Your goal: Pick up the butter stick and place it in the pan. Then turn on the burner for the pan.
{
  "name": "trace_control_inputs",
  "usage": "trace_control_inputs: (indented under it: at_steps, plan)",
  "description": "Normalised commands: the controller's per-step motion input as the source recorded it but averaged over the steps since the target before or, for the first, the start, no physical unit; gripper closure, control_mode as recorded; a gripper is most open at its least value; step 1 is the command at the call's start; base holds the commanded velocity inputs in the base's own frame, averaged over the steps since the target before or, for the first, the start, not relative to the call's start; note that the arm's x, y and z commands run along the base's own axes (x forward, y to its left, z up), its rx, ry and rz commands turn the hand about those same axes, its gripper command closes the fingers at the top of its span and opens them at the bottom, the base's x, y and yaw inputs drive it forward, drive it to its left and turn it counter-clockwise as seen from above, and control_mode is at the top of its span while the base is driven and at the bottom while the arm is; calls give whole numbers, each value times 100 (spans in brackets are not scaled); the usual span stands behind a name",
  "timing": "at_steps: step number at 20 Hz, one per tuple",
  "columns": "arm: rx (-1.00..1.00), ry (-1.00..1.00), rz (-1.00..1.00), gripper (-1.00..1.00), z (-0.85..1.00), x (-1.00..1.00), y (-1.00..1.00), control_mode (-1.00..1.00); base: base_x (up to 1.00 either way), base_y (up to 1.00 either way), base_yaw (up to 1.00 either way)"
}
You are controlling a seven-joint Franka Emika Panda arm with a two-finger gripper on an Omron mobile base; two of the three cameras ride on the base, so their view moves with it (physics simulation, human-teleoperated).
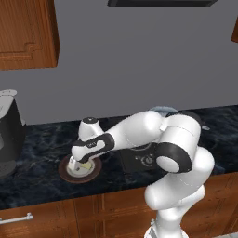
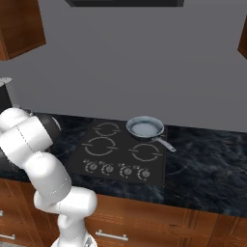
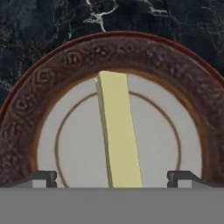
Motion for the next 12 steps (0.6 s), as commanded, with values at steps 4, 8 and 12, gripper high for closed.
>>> trace_control_inputs:
  at_steps: [4, 8, 12]
  plan:
    - [0, 3, 3, -100, -10, 6, 0, -100, 0, 0, 0]
    - [0, 3, 3, -100, -9, 9, 0, -100, 0, 0, 0]
    - [0, 3, 3, -100, -12, 2, 0, -100, 0, 0, 0]
